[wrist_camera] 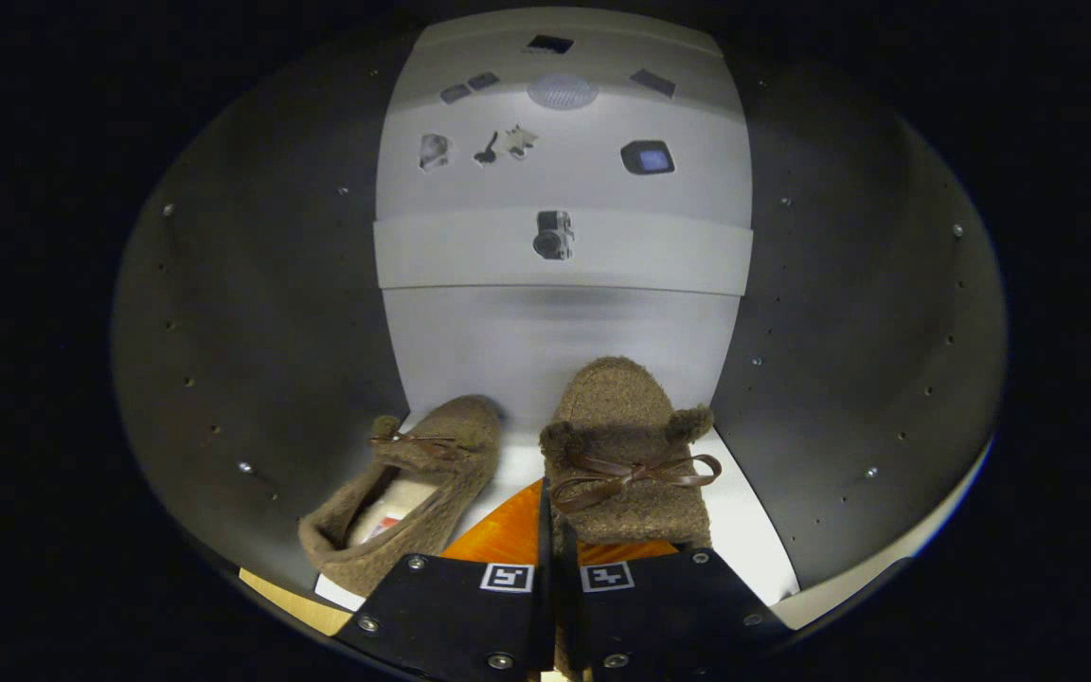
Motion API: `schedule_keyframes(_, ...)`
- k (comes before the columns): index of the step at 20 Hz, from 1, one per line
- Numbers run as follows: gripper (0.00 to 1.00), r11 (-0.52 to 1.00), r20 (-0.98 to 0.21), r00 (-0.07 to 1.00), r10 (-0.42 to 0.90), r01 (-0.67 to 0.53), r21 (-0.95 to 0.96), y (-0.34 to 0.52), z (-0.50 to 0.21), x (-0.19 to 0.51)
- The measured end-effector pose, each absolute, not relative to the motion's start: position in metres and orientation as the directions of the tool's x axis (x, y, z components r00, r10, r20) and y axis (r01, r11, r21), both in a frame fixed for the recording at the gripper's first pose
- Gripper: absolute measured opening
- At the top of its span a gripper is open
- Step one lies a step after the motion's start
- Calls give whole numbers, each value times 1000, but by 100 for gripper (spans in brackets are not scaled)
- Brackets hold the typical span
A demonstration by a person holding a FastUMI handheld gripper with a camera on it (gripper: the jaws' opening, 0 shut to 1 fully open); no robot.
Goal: Open the shoe cabinet door, grab the shoes and put them into the shoe cabinet, then close the shoe cabinet door.
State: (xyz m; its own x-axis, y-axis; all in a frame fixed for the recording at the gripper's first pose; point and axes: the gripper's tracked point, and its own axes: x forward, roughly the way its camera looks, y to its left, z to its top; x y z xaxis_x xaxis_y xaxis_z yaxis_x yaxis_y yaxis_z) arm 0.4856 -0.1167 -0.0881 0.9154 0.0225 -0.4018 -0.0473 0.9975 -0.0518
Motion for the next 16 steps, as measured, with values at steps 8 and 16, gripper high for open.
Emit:
schedule_keyframes(8,11,999,-463,886,-7,-9,-32,-129,-114,516)
schedule_keyframes(16,20,999,-459,888,-4,-13,-33,-127,-104,485)
